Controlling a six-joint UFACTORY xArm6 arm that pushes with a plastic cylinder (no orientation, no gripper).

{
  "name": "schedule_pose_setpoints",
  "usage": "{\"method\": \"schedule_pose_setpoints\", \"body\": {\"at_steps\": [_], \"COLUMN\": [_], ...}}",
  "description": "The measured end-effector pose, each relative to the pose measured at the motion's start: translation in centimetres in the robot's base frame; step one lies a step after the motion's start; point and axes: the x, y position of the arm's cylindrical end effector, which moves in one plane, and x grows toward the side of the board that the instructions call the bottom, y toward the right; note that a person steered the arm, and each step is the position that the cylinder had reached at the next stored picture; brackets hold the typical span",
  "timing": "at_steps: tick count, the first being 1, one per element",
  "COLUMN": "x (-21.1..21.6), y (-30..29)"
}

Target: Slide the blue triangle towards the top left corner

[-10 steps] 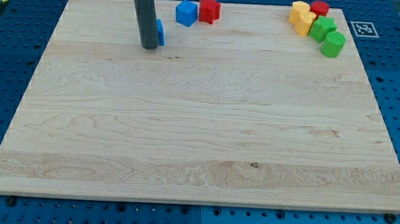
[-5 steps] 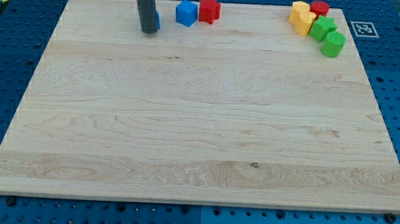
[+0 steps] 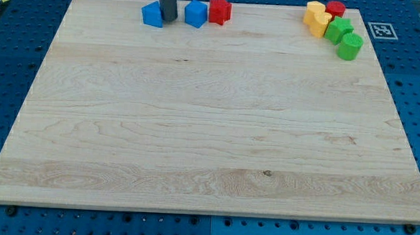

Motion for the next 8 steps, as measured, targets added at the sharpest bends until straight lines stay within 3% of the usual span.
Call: {"method": "schedule_pose_setpoints", "body": {"at_steps": [3,5,8], "x": [0.4,3.5,2.6], "y": [-5.0,-5.0,-7.9]}}
